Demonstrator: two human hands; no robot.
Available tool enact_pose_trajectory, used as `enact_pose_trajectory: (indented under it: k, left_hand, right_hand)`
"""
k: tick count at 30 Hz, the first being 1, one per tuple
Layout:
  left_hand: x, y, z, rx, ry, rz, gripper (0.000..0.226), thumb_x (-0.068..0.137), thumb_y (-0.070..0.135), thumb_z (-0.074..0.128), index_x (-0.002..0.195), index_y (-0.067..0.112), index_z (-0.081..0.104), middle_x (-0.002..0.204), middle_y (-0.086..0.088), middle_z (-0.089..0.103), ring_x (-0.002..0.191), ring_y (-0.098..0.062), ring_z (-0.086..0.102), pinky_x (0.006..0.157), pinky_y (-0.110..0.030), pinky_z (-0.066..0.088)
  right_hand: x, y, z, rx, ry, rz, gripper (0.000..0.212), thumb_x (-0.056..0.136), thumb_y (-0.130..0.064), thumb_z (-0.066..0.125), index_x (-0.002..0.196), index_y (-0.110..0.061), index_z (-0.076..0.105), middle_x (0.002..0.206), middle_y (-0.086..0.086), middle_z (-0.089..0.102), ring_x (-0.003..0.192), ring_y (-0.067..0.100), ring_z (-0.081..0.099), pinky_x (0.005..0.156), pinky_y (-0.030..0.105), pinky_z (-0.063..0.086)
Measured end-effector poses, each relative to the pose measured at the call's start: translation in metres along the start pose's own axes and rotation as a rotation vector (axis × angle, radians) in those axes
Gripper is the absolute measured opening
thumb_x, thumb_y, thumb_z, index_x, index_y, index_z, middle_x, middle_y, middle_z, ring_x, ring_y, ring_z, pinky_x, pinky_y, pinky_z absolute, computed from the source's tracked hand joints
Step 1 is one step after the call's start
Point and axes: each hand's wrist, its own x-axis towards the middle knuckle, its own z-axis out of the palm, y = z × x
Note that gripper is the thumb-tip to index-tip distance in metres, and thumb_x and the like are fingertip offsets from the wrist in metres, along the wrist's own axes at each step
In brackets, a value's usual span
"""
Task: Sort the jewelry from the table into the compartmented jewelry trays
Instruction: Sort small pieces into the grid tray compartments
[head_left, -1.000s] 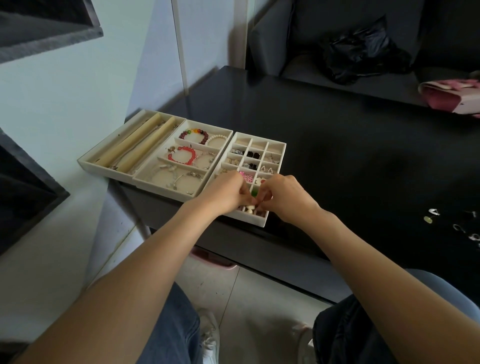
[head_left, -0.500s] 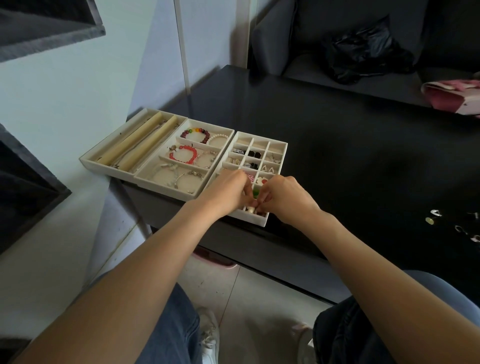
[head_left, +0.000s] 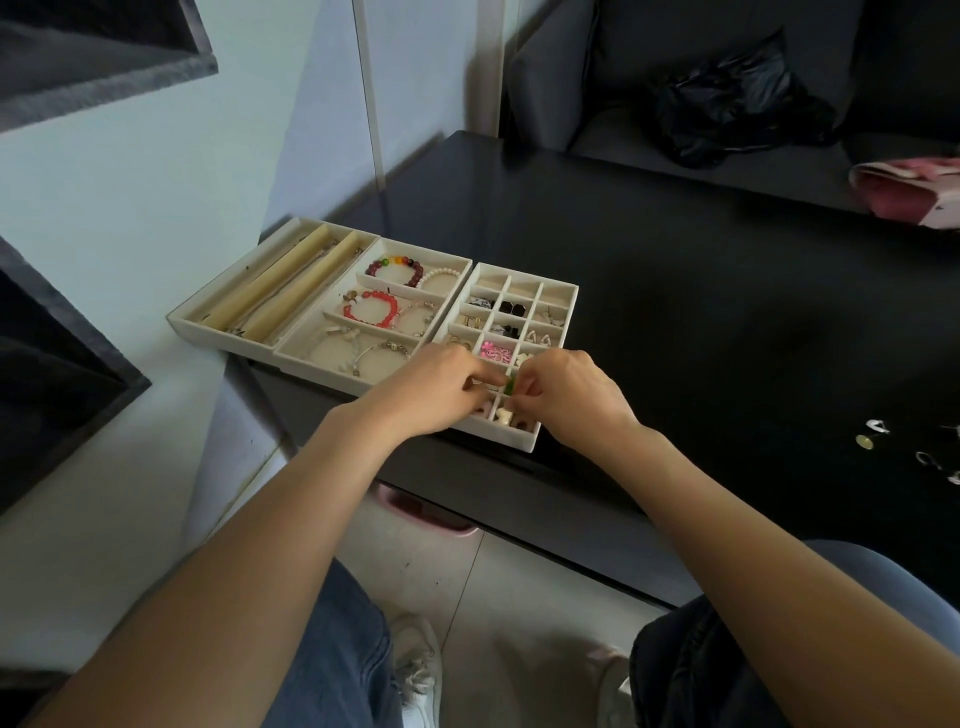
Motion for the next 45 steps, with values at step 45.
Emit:
enact_pose_trajectory:
  k: [45]
  left_hand:
    - [0.024,-0.009,-0.012,-0.277,0.365,-0.166,0.04,0.097,0.015,0.046,0.137,0.016,0.046,0.134,0.0,0.054,0.109,-0.013,0.059,0.085,-0.019,0.041]
  right_hand:
    - [0.029,0.001,-0.03,0.579,0.244,0.084,0.006,0.085,-0.013,0.068,0.085,-0.015,0.062,0.078,-0.001,0.067,0.068,0.007,0.067,0.059,0.02,0.054]
